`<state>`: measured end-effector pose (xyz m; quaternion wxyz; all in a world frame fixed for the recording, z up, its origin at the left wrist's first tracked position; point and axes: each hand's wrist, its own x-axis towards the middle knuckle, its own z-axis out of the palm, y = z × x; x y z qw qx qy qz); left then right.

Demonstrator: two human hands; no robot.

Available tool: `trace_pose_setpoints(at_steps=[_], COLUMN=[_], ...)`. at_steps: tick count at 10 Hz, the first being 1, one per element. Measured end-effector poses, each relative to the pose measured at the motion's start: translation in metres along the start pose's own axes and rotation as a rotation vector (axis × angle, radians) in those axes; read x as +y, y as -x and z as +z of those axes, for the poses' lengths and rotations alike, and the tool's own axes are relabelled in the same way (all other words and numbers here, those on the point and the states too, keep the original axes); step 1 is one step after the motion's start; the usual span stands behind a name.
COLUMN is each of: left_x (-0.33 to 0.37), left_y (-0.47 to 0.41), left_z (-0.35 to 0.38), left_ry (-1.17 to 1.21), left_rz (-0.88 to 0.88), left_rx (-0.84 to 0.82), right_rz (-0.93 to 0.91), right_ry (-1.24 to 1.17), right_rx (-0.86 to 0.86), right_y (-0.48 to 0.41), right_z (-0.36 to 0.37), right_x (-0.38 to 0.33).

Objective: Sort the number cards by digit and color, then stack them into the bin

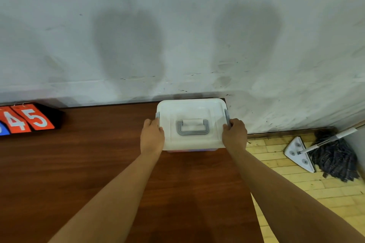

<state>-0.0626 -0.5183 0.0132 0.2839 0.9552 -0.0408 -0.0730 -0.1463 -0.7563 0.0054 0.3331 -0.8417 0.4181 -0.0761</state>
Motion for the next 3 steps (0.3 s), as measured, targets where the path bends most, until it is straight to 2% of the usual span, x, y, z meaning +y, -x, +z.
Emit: trace_pose_setpoints(at_steps=[1,2,3], left_x=[-0.004,-0.002,0.009], left_y=[0.002,0.004,0.013], left_z=[-0.016,-0.039,-0.072], left_ry=[-0.008,0.046,0.129], left_rz=[-0.019,-0.058,-0.056], left_rx=[-0.064,-0.066,-0.005], right_rz=[-0.012,-0.019,-0.109], right_ry=[0.079,0.076,-0.012], right_rx=[-0.128,-0.147,-0.109], right_y=[0.000,0.004,0.023], right_z=[-0.016,-0.035,-0.064], right_x=[-0.004,-0.015,-0.033])
